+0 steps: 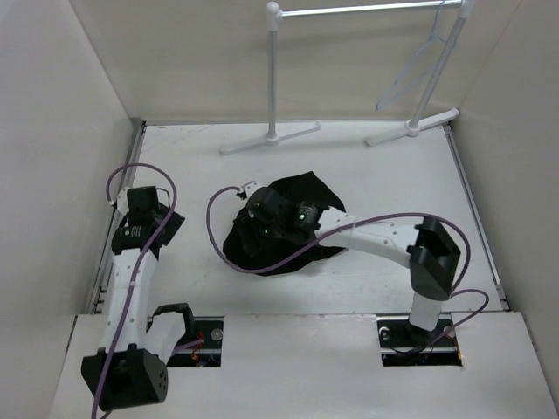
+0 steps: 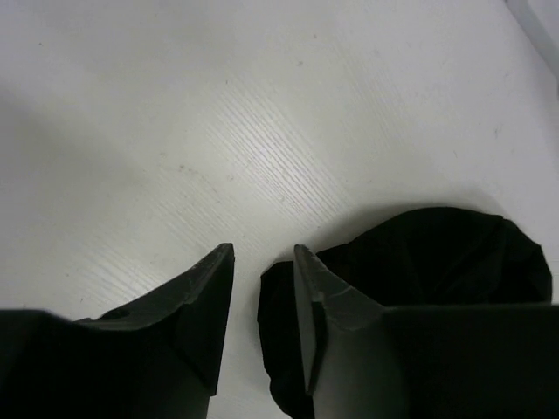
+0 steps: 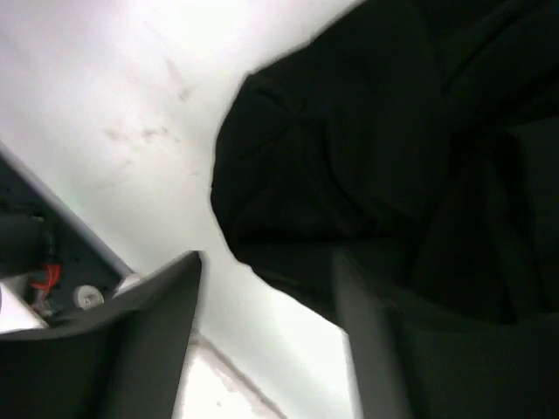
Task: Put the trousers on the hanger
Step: Flatten out the trousers at the center of the board.
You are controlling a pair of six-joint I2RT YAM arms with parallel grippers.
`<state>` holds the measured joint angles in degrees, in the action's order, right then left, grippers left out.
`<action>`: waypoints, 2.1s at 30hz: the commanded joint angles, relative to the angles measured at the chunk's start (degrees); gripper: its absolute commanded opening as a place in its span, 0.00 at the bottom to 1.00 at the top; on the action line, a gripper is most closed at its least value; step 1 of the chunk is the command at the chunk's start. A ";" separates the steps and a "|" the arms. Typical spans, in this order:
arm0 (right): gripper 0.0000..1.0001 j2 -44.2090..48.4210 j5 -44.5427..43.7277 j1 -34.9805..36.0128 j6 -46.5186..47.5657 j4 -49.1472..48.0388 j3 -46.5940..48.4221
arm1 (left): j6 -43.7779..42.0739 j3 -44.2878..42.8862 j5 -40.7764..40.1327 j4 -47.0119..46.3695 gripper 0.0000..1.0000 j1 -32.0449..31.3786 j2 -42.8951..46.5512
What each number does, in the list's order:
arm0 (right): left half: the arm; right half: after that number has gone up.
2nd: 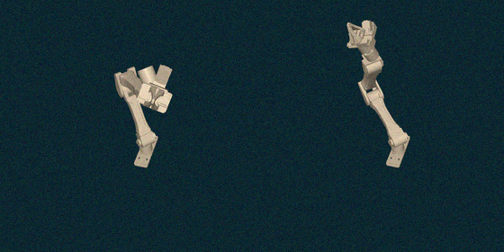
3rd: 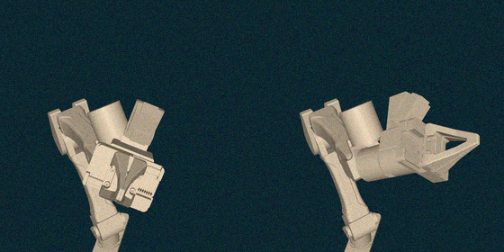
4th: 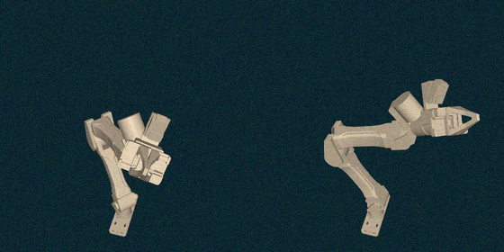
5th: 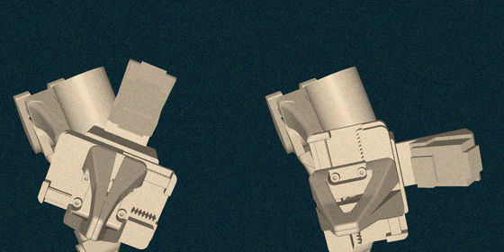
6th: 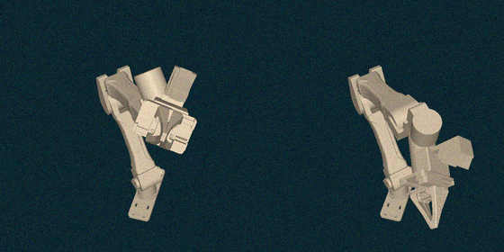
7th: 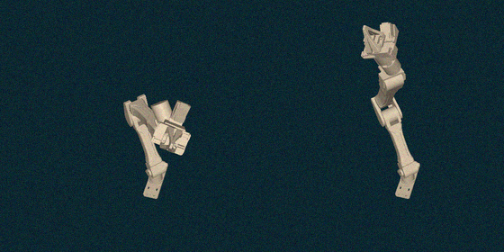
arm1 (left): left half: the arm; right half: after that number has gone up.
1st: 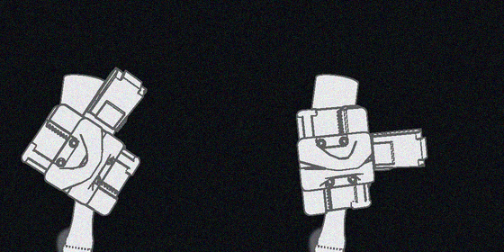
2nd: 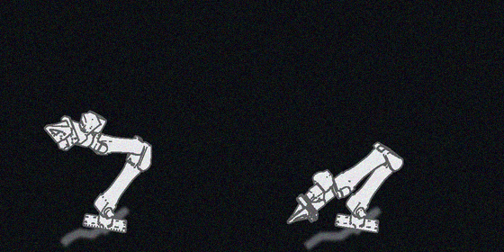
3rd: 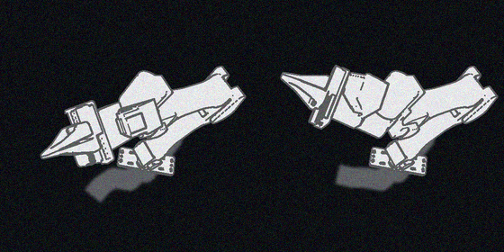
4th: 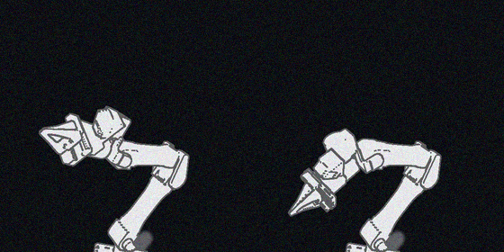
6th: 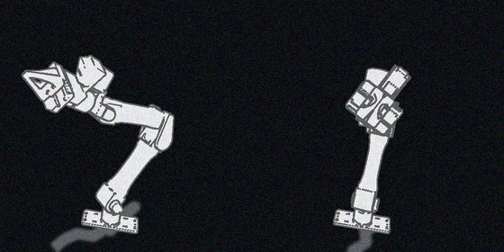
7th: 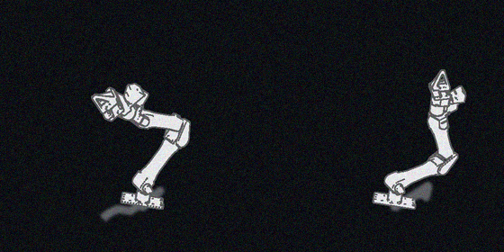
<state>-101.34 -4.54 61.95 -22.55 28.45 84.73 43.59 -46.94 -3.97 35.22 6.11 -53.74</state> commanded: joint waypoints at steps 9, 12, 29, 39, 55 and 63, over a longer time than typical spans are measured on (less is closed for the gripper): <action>0.59 -17.22 1.98 -0.21 1.37 -6.65 7.99 | 2.81 6.42 -0.34 2.31 0.42 6.85 9.97; 0.10 -16.88 1.11 -0.47 0.05 -7.18 11.32 | 3.34 5.37 0.01 1.34 0.43 7.12 9.53; 0.09 35.81 -10.67 -14.87 -6.08 -10.59 20.38 | 6.42 -11.24 1.95 -1.91 0.48 3.96 -0.84; 0.13 65.63 -6.34 -12.70 -23.66 -10.10 -33.10 | 5.36 -10.28 -3.94 -0.24 0.48 2.90 -1.19; 0.21 63.30 -11.81 -54.87 -28.09 8.56 -45.10 | -0.96 -13.08 -9.92 -11.13 0.53 -31.63 -27.72; 0.83 56.69 -16.55 -50.67 -21.93 6.97 -41.58 | -13.43 -33.63 -7.38 -14.04 0.55 -35.94 -51.26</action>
<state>-45.91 -18.33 8.43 -47.90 36.88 39.62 37.06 -73.95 -11.62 23.33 -28.49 -100.12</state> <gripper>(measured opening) 0.815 0.550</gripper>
